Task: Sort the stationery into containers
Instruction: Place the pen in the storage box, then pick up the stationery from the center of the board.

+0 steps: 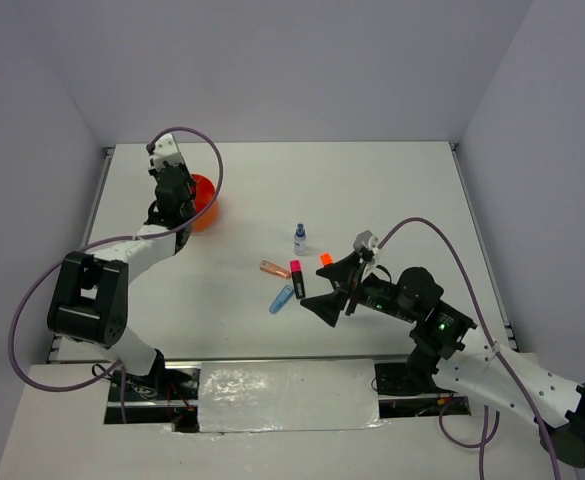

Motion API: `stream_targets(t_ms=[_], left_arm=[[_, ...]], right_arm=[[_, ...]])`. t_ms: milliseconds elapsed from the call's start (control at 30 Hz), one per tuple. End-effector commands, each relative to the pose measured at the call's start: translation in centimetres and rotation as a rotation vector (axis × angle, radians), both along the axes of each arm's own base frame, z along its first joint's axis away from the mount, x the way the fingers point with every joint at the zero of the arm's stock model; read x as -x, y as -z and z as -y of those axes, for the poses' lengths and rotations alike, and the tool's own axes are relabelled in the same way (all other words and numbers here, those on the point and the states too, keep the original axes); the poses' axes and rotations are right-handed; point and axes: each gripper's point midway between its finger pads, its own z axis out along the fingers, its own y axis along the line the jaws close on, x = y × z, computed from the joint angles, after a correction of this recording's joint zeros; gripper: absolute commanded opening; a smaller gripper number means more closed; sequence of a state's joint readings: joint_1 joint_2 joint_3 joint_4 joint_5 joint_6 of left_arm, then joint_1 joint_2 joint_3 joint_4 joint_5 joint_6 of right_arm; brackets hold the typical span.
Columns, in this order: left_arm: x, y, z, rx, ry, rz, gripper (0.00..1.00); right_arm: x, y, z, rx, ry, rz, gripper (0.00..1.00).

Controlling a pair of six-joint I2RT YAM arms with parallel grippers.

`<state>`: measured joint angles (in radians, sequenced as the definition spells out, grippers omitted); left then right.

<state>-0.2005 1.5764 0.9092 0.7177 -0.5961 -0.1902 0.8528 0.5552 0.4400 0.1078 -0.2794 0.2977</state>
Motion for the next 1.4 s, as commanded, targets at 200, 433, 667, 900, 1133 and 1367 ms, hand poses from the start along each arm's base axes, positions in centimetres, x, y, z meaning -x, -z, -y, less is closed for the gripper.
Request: stream_targets(t_ms=[200,433,667,900,1133,1367], left_arm=[[1.5,-3.3,-0.7,0.105,-0.042,0.133,0.91],[4.7,-10.3,6.0,0.128,0.096,0.080,0.99],[10.0,-5.9,16.2,0.351,0.525,-0.123,0.99],[16.3,-0.1,27.7,0.148,0.866,-0.190,0.99],[15.3,3.2,31.5,0.024,0.984,-0.209,0.98],[12.2,7.0,33.4,-0.067,0.935,-0.318,0.91]], right_arm=[[-0.1,-3.0,-0.1,-0.050,-0.003,0.052,1.00],[-1.6,-3.7,2.4,-0.081,0.169,0.033,1.00],[-4.1,-2.4,7.7,-0.048,0.500,-0.121,1.00],[-3.0,-2.8,9.7,-0.086,0.538,-0.141,1.00],[-2.3,-2.4,9.3,-0.075,0.490,-0.138,1.00],[-2.4,-2.2,8.9,-0.047,0.471,-0.121,1.00]])
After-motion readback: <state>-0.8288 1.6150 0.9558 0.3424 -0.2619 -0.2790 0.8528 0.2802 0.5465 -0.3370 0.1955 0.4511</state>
